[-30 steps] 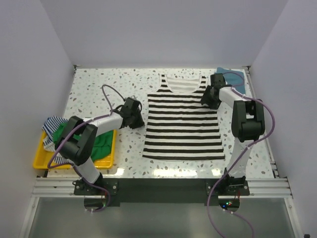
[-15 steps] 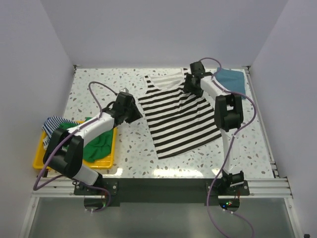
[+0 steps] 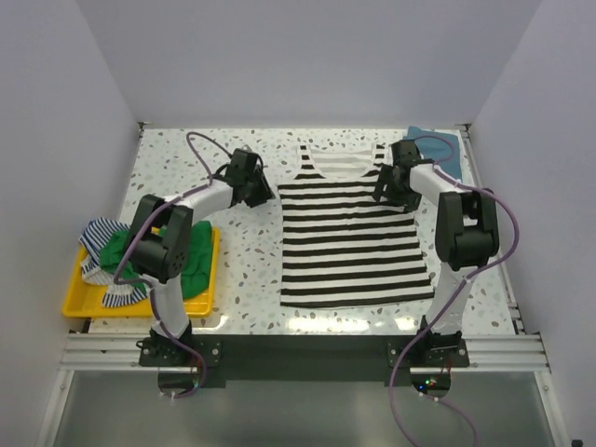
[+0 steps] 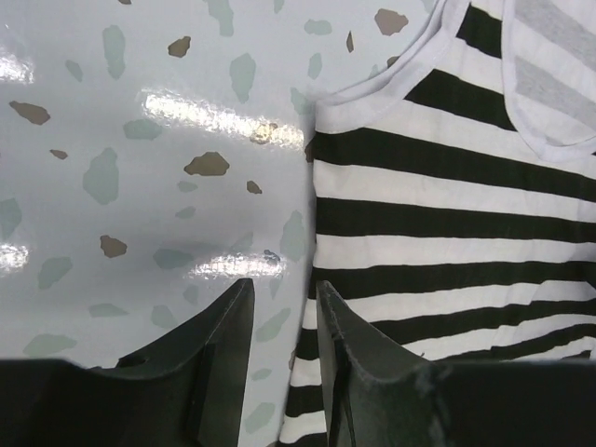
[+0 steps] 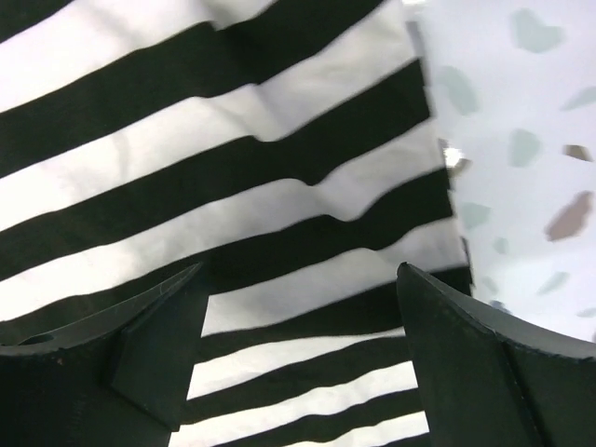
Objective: Fold and stack the tank tops
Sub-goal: Flatten the tank top out, then fold the tank top
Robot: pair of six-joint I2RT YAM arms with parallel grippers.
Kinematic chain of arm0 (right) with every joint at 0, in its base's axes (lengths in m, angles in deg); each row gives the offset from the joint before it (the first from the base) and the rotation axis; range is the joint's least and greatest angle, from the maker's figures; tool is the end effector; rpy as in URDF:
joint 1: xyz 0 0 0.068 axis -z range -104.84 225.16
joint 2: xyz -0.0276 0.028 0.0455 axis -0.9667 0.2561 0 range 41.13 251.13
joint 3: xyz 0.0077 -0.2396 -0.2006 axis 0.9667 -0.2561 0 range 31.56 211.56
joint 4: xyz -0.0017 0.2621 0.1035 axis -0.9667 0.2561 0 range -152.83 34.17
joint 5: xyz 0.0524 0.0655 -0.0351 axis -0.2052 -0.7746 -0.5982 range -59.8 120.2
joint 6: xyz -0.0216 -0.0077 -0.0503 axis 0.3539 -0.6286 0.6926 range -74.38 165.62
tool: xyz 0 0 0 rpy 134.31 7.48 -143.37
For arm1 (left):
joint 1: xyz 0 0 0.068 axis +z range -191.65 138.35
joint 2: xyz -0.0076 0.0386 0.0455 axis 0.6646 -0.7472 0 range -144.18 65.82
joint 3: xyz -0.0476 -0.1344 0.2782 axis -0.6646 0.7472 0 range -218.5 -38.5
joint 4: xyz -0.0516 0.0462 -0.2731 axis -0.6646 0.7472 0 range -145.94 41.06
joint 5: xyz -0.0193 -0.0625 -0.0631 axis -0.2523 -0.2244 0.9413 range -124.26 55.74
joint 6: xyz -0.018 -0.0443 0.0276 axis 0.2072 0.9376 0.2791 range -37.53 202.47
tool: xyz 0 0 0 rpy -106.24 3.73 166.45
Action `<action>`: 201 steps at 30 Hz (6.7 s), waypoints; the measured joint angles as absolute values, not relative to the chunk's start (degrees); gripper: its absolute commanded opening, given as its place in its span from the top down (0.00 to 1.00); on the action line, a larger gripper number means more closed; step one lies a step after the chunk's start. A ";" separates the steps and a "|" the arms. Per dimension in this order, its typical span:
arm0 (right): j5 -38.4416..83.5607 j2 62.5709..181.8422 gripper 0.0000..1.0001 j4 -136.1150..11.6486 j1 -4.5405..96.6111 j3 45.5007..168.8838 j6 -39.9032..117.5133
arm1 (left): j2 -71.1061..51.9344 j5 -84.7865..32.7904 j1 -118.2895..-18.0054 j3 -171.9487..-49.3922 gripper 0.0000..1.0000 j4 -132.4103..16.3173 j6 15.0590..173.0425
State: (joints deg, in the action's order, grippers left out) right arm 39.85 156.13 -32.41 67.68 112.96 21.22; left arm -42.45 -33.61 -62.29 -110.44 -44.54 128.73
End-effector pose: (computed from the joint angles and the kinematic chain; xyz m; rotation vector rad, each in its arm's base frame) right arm 0.4498 0.0526 0.1924 0.4426 2.6238 -0.0473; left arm 0.4125 -0.1557 0.2109 -0.5443 2.4180 -0.5398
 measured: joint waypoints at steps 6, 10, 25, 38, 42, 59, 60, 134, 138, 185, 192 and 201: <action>39.50 151.56 0.14 -33.46 68.35 110.91 21.15 | -47.41 -32.19 -62.29 -113.37 0.58 -44.74 127.53; 40.29 148.61 0.16 -34.21 64.27 110.08 20.69 | -50.62 -30.90 -62.29 -117.55 0.55 -44.94 125.10; 43.06 138.97 0.32 -35.87 31.33 99.13 11.29 | -60.15 -32.11 -62.29 -128.54 0.75 -44.89 120.69; 44.27 140.26 0.54 -34.97 11.18 98.58 2.81 | -59.63 -37.59 -61.68 -126.62 1.00 -46.56 122.85; 44.24 143.01 0.55 -34.36 7.11 100.55 1.41 | -58.05 -39.28 -60.08 -124.10 1.00 -47.30 123.90; 46.36 154.07 0.65 -31.52 2.04 110.52 0.17 | -57.90 -40.43 -58.90 -123.89 1.00 -47.50 124.45; 46.65 154.49 0.65 -31.34 2.04 110.67 0.17 | -57.90 -40.43 -58.90 -123.86 1.00 -47.50 124.45; 44.20 121.15 1.00 -36.28 8.97 74.65 -9.71 | -64.81 -45.42 -72.89 -144.45 1.00 -34.34 123.90; 44.86 119.30 1.00 -36.74 8.97 73.08 -10.80 | -64.81 -45.42 -73.40 -145.37 1.00 -34.32 123.90; 56.61 113.77 0.57 -32.28 6.59 78.80 -11.18 | -55.30 -38.95 -68.76 -130.55 0.81 -44.35 124.62; 54.95 129.31 0.61 -36.48 7.74 84.92 -3.96 | -56.28 -38.38 -68.74 -127.69 0.82 -43.91 124.88; 51.08 131.93 0.61 -39.82 7.15 79.85 -2.13 | -61.03 -38.49 -67.76 -130.73 0.82 -42.10 124.73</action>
